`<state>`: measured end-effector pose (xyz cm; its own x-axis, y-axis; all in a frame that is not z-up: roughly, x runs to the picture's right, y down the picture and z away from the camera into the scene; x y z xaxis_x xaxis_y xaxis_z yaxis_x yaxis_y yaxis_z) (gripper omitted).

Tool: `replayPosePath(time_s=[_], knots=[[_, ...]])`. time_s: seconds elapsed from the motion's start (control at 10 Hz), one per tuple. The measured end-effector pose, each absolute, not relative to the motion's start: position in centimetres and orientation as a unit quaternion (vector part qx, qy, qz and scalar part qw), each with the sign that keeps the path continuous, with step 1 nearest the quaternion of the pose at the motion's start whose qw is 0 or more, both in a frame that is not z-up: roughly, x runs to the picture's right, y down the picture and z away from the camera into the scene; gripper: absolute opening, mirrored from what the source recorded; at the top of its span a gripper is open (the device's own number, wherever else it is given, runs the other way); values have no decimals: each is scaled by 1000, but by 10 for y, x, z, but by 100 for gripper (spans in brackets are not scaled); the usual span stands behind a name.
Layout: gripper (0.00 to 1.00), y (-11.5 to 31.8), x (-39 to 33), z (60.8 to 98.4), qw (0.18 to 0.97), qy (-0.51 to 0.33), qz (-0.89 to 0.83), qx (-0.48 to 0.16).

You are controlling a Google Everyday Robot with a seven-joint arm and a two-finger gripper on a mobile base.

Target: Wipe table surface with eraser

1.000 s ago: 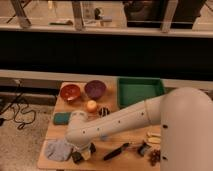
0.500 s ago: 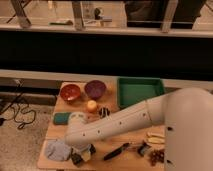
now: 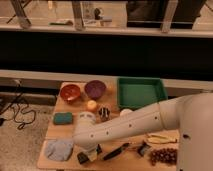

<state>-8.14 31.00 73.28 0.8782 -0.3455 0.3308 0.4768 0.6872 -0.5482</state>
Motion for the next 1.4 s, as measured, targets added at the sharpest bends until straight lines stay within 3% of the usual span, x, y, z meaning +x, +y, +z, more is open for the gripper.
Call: replayPosePath(time_s=[1.3, 1.4], knots=[[14, 307, -101, 742, 908, -100, -235, -331], [18, 307, -99, 743, 909, -96, -235, -332]])
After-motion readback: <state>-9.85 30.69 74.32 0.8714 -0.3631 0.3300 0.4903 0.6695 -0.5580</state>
